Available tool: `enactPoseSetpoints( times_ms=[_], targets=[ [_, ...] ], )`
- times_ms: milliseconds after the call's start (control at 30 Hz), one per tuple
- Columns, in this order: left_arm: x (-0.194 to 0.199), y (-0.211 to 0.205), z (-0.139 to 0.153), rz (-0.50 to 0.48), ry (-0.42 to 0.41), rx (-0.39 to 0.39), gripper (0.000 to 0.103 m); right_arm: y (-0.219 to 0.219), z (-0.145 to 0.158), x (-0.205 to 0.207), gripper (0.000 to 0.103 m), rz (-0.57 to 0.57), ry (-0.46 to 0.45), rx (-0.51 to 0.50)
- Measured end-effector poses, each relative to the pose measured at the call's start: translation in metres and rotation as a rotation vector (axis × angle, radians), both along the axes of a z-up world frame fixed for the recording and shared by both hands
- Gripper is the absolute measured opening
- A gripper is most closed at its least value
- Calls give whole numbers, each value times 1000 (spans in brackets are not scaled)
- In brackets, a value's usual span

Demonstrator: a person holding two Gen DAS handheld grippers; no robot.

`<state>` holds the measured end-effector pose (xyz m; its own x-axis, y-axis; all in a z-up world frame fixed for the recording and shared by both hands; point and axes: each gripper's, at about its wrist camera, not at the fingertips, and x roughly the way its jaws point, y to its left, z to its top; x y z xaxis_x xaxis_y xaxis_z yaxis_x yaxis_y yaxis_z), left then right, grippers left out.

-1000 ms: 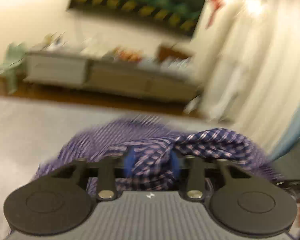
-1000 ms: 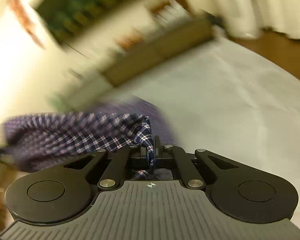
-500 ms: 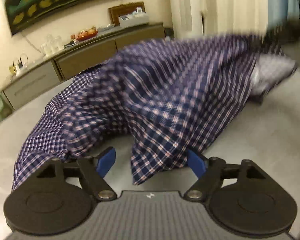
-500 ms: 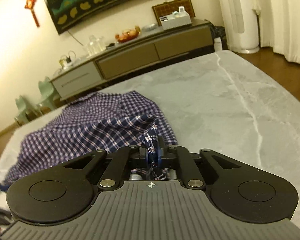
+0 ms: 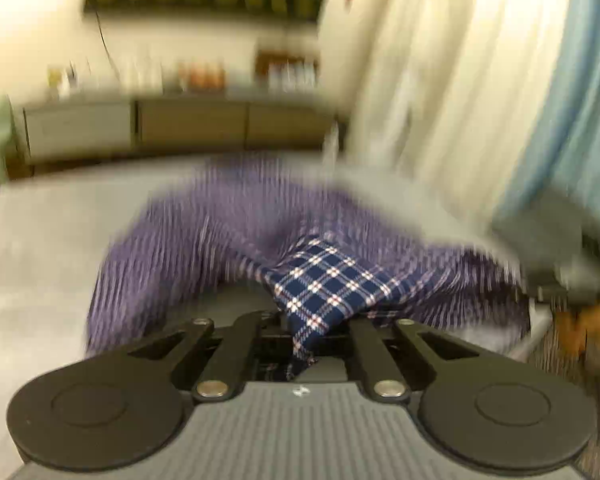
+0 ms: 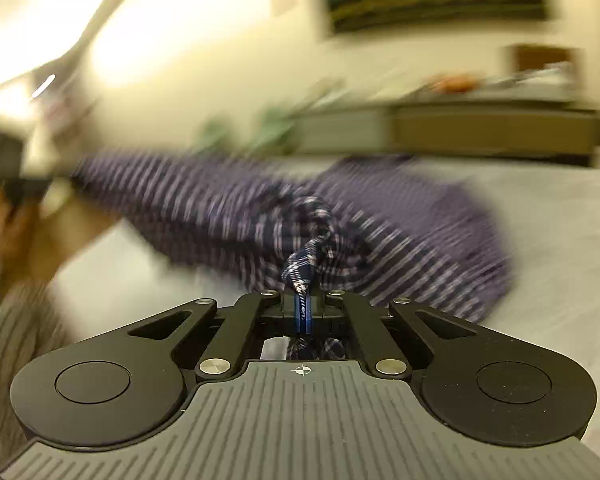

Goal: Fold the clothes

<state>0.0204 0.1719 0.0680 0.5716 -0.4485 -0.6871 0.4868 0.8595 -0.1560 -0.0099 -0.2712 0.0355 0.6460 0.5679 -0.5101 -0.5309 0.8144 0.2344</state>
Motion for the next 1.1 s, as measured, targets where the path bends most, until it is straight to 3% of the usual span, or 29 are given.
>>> enactPoseSetpoints(
  times_ms=[33, 67, 100, 133, 267, 367, 600, 733, 800, 833, 867, 933, 1100],
  targets=[
    [-3, 1, -10, 3, 30, 50, 7, 10, -11, -5, 4, 42, 36, -36],
    [-6, 3, -20, 5, 60, 99, 8, 17, -20, -3, 17, 64, 74, -74],
    [-9, 4, -31, 8, 90, 149, 9, 23, -29, -2, 22, 85, 112, -112],
    [-11, 6, -40, 12, 115, 194, 11, 17, -31, 7, 31, 43, 124, -111],
    [-2, 17, -23, 73, 0, 163, 21, -8, -40, 45, 58, -134, 170, -106],
    [5, 15, -14, 81, -68, 138, 35, -27, -47, 73, 65, -266, 204, -101],
    [48, -48, -38, -7, -107, 162, 37, -71, -62, 139, 65, -575, 282, -89],
    [68, -90, -58, -71, -100, 148, 44, -69, -86, 176, 55, -568, 333, -126],
    [81, -105, -78, -100, -85, 180, 44, -62, -94, 189, 52, -546, 340, -153],
    [89, -108, -90, -89, -81, 207, 44, -56, -96, 193, 38, -526, 333, -170],
    [96, -110, -101, -76, -76, 232, 44, -47, -95, 196, 0, -498, 319, -197],
    [113, -96, -123, -3, -39, 259, 43, -31, -93, 201, 0, -442, 289, -250],
    [149, -57, -158, 155, 42, 321, 36, 6, -42, 186, 0, -548, -232, -526]
  ],
)
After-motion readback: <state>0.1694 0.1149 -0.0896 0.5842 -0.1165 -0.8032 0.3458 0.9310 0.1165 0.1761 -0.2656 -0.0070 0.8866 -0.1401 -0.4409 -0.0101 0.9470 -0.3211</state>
